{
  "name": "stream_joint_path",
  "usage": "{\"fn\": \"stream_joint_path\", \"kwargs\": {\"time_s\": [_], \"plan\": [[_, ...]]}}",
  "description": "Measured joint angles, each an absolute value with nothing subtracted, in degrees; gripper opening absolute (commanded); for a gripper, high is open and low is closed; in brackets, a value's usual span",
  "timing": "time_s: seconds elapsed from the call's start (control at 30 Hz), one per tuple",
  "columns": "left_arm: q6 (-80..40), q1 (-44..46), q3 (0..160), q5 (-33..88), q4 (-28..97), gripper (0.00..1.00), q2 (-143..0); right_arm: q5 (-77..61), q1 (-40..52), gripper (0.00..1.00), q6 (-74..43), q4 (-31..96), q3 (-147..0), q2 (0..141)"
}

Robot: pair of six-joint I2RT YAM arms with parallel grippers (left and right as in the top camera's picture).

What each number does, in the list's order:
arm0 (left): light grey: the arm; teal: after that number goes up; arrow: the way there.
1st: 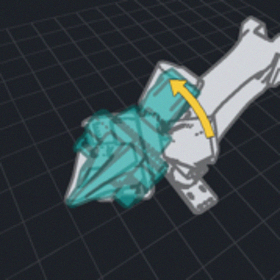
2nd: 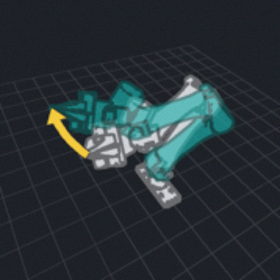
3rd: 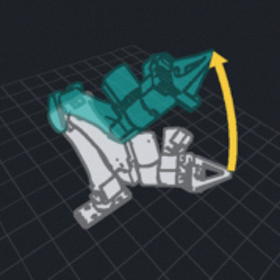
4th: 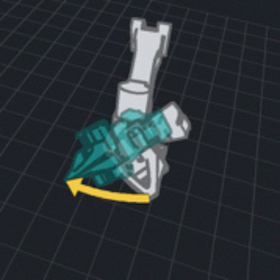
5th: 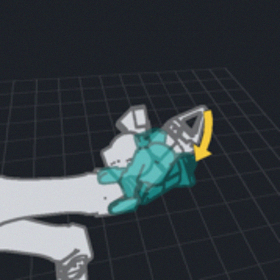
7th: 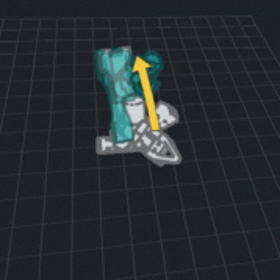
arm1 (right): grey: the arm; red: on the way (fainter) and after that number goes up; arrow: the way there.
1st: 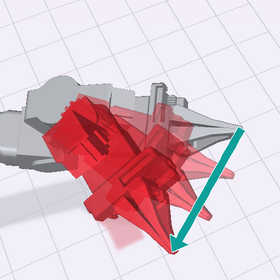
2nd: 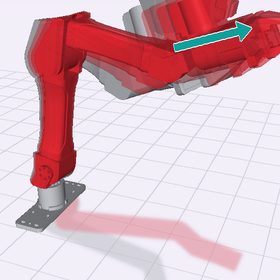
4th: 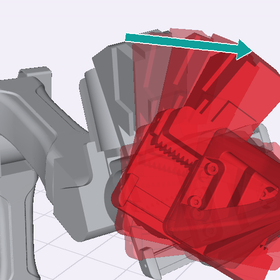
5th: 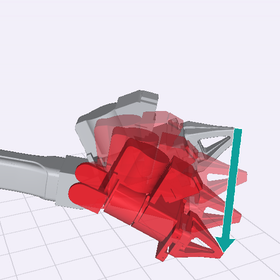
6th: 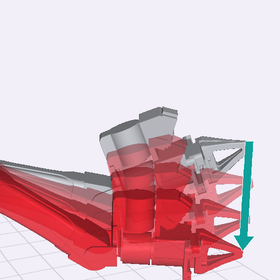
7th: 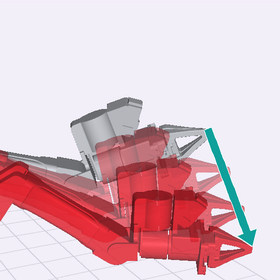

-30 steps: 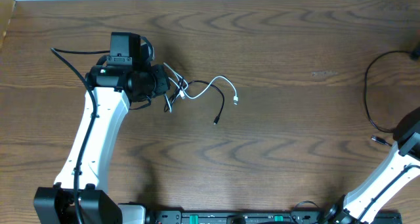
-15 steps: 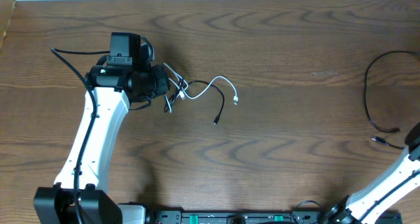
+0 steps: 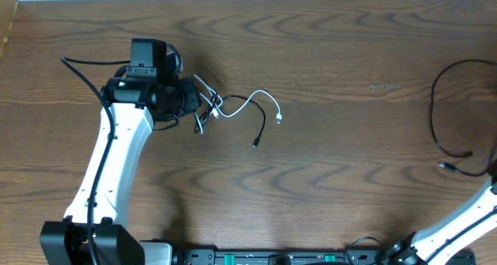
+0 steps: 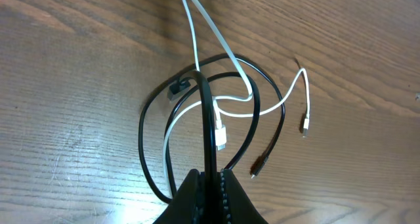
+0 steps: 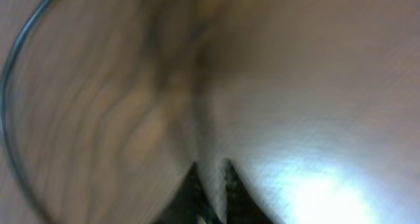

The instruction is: Untangle cables

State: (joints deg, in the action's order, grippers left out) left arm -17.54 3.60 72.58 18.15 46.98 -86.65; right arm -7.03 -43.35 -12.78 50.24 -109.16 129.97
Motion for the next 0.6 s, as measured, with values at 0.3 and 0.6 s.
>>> {"fn": "stream_joint_path", "kwargs": {"time_s": [0.3, 0.6], "plan": [[-17.54, 3.6, 72.58, 18.15, 47.16, 0.08, -86.67, -40.84, -40.1, 0.01, -1.37, 45.25, -107.92, 129.97], [-17.54, 3.6, 72.55, 18.13, 47.64, 0.08, -86.7, -18.83, -40.21, 0.28, -14.02, 53.65, -107.87, 129.97]]}}
